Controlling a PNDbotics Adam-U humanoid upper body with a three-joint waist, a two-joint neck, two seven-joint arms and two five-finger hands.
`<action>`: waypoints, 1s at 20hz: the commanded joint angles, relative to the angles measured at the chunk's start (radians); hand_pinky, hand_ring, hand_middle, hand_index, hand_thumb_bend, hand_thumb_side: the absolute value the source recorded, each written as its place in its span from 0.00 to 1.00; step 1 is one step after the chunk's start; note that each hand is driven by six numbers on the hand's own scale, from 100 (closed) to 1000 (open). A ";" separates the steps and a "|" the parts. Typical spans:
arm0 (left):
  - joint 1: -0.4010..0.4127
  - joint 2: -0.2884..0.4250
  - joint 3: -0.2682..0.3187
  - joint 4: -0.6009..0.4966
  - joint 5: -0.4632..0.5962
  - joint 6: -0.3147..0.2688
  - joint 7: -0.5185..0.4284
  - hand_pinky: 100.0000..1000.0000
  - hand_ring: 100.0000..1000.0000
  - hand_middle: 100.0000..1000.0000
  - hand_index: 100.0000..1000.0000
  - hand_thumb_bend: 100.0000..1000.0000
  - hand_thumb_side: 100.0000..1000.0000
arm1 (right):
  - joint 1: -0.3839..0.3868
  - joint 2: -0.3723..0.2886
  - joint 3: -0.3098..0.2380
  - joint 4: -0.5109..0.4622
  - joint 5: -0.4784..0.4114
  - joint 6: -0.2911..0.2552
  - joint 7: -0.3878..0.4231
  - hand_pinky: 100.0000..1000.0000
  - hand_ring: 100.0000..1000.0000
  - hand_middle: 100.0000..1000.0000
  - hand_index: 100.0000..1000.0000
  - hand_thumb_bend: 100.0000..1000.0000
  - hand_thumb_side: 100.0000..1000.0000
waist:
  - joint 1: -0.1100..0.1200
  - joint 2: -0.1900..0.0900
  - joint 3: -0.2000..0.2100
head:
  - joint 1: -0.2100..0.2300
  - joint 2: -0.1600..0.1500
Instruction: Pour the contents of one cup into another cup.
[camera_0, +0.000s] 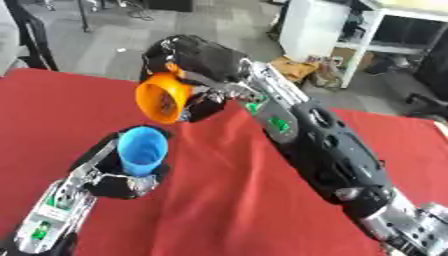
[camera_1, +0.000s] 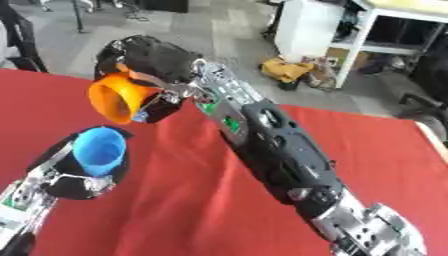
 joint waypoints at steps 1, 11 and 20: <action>-0.022 -0.004 -0.006 -0.015 0.009 0.000 -0.003 0.47 0.27 0.24 0.74 0.02 0.00 | -0.025 -0.012 -0.007 -0.024 0.037 -0.008 -0.020 0.65 0.50 0.36 0.56 0.20 0.00 | 0.007 -0.018 -0.001 | 0.002 -0.004; -0.023 -0.005 -0.004 -0.016 0.014 0.003 -0.002 0.47 0.27 0.24 0.74 0.01 0.00 | -0.028 -0.013 -0.002 -0.043 0.147 -0.034 -0.071 0.67 0.50 0.38 0.57 0.20 0.00 | 0.007 -0.018 0.000 | 0.002 -0.002; -0.022 -0.006 -0.003 -0.018 0.017 0.004 -0.004 0.48 0.27 0.24 0.74 0.00 0.00 | -0.029 -0.011 -0.001 -0.037 0.176 -0.039 -0.091 0.67 0.49 0.37 0.56 0.20 0.00 | 0.009 -0.017 -0.002 | 0.002 -0.003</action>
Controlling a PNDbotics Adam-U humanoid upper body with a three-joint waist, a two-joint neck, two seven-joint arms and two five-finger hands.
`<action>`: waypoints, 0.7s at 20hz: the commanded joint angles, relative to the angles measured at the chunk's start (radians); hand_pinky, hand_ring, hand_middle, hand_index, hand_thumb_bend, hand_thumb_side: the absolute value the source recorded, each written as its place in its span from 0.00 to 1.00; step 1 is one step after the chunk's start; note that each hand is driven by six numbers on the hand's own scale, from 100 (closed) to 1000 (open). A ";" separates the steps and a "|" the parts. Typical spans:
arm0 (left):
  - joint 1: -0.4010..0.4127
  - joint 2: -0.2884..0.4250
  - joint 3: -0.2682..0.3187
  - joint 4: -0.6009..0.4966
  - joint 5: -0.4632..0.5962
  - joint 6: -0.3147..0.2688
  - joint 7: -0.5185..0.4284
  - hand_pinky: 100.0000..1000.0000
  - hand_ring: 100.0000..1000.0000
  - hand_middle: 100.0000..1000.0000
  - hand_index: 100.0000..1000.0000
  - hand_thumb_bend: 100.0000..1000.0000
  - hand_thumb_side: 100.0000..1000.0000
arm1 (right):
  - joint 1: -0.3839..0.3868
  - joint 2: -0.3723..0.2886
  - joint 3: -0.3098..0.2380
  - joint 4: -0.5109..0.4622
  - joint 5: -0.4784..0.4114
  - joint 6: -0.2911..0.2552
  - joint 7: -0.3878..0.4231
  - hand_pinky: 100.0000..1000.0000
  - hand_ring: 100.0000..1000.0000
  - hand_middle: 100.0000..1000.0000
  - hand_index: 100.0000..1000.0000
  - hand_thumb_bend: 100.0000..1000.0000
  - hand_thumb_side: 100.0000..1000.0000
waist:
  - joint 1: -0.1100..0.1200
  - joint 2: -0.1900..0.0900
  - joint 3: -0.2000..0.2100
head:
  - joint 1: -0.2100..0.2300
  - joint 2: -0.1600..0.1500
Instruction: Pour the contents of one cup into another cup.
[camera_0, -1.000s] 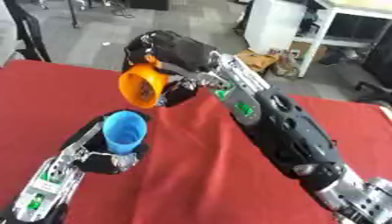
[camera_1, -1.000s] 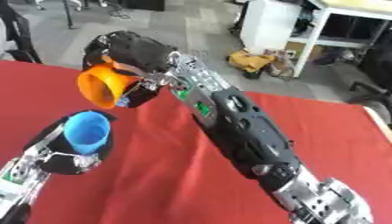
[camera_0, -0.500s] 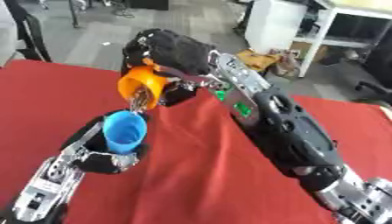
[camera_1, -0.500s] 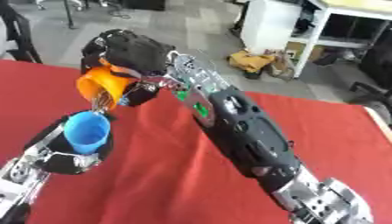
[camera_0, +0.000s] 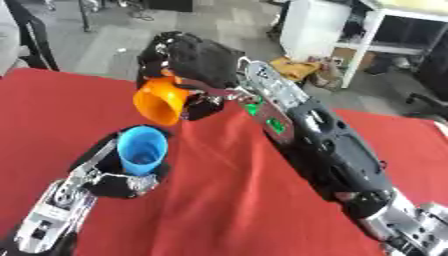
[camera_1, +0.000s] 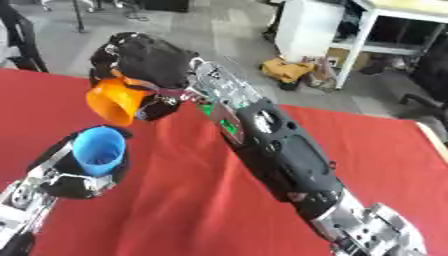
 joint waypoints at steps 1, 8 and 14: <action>-0.022 -0.006 -0.003 -0.017 0.007 0.000 -0.001 0.48 0.27 0.25 0.74 0.00 0.00 | -0.027 -0.011 -0.008 -0.013 0.012 0.001 -0.010 0.67 0.49 0.37 0.56 0.20 0.00 | 0.009 -0.017 -0.002 | 0.002 -0.003; -0.013 -0.001 0.006 0.011 -0.023 -0.011 0.020 0.47 0.28 0.25 0.74 0.00 0.00 | -0.023 -0.013 -0.008 -0.009 -0.003 0.003 -0.009 0.67 0.49 0.37 0.56 0.20 0.00 | 0.009 -0.015 -0.005 | 0.001 -0.004; 0.011 -0.010 0.021 0.143 -0.103 -0.049 0.050 0.48 0.30 0.27 0.75 0.00 0.00 | -0.015 -0.017 -0.006 -0.019 -0.028 0.004 0.003 0.67 0.48 0.36 0.56 0.20 0.00 | 0.008 -0.013 -0.007 | -0.004 -0.003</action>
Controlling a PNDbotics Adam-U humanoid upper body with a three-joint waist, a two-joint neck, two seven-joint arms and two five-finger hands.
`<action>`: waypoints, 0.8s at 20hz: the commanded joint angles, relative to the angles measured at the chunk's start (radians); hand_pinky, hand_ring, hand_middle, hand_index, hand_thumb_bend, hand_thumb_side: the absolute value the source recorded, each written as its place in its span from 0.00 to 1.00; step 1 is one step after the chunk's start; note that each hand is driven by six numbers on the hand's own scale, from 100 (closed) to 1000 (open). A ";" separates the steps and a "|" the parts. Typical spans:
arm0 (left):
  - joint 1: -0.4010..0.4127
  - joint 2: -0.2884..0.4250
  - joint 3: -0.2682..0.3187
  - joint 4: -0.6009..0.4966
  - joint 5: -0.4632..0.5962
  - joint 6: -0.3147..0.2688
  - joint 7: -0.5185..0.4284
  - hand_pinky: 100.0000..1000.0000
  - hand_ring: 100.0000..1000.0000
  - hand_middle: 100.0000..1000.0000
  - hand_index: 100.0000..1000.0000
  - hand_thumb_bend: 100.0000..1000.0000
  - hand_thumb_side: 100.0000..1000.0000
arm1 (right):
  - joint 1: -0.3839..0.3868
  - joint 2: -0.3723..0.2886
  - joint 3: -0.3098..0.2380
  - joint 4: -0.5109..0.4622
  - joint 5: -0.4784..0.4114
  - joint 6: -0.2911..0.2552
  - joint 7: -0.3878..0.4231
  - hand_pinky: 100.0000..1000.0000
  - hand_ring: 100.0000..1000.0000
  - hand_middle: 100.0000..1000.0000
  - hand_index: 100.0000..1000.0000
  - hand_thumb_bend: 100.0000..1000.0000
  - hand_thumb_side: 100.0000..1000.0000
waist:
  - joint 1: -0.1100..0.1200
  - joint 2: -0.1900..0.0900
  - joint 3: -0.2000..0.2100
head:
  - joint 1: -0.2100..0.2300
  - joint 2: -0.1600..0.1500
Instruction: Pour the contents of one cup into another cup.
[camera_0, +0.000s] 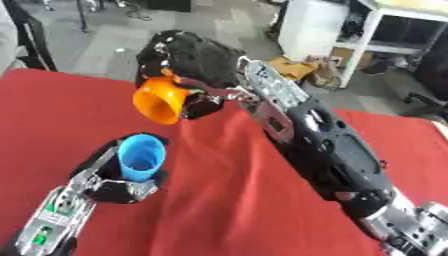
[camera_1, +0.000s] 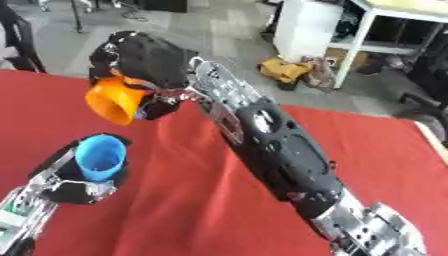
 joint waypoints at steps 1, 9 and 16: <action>-0.005 -0.010 0.021 0.055 -0.042 -0.027 0.016 0.48 0.30 0.27 0.75 0.00 0.00 | -0.015 -0.018 -0.006 -0.020 -0.020 0.001 0.007 0.66 0.48 0.36 0.56 0.20 0.00 | 0.008 -0.013 -0.002 | -0.004 -0.003; 0.010 -0.013 0.048 0.081 -0.117 -0.150 0.038 0.73 0.62 0.55 0.85 0.67 0.14 | -0.005 -0.020 -0.011 -0.014 -0.052 0.009 0.021 0.65 0.47 0.35 0.55 0.20 0.00 | 0.006 -0.013 0.001 | -0.006 -0.002; 0.012 -0.005 0.050 0.048 -0.124 -0.187 0.045 0.78 0.67 0.59 0.87 0.68 0.16 | 0.015 -0.029 -0.024 0.017 -0.187 0.052 0.041 0.61 0.42 0.30 0.53 0.20 0.00 | 0.003 -0.015 -0.006 | 0.000 -0.002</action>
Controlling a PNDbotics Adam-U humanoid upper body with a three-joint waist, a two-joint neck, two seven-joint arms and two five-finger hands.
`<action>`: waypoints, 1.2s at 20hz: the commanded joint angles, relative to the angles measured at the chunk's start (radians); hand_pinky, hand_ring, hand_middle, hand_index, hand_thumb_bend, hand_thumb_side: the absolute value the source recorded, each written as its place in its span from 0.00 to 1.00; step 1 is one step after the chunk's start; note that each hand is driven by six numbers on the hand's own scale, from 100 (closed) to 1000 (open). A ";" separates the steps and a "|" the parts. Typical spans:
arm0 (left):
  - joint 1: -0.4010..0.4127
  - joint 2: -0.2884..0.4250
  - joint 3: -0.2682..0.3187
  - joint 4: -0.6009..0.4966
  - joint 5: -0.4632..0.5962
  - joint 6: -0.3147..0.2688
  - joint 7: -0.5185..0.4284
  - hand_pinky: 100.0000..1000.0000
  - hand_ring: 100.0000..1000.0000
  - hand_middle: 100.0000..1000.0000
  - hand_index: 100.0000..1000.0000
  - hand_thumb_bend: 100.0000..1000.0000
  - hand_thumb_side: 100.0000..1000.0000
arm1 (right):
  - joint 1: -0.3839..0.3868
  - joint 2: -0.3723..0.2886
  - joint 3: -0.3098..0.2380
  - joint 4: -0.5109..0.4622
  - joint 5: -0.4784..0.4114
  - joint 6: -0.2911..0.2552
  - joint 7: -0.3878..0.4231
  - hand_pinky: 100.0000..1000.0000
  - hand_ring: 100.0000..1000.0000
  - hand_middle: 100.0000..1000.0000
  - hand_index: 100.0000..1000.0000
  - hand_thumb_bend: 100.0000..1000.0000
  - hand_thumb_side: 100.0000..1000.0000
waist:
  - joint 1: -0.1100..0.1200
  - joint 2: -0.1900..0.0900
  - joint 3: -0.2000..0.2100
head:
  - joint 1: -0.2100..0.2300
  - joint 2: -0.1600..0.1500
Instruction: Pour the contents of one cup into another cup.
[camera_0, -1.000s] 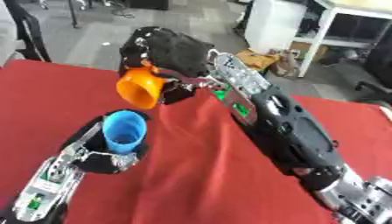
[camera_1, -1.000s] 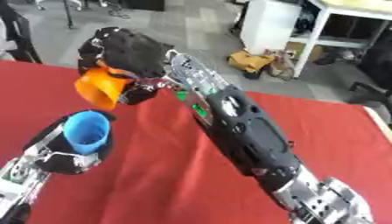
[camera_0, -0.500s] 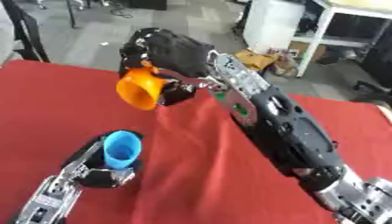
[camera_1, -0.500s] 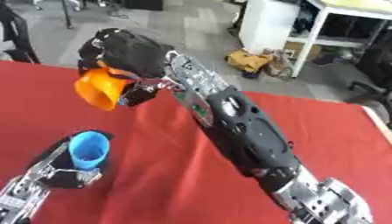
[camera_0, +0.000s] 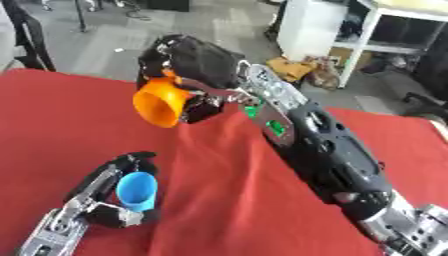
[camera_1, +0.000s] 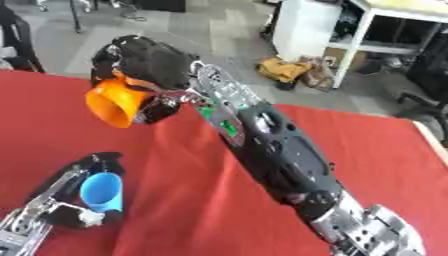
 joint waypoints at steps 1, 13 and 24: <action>-0.012 0.010 0.011 -0.035 -0.007 -0.016 0.002 0.79 0.67 0.59 0.87 0.67 0.15 | 0.003 -0.038 -0.024 0.015 -0.137 0.042 0.009 0.58 0.40 0.27 0.51 0.20 0.00 | 0.005 -0.016 -0.008 | 0.008 -0.004; -0.014 0.029 0.017 -0.132 -0.273 -0.147 0.201 0.84 0.71 0.63 0.86 0.76 0.05 | 0.096 -0.070 -0.014 0.225 -1.041 0.330 0.246 0.52 0.35 0.23 0.46 0.20 0.00 | 0.015 -0.012 -0.025 | 0.024 -0.017; -0.001 0.007 0.004 -0.103 -0.375 -0.161 0.331 0.85 0.71 0.63 0.86 0.74 0.03 | 0.133 -0.033 0.009 0.303 -1.196 0.376 0.402 0.61 0.56 0.49 0.67 0.45 0.00 | 0.020 -0.003 -0.017 | 0.016 -0.017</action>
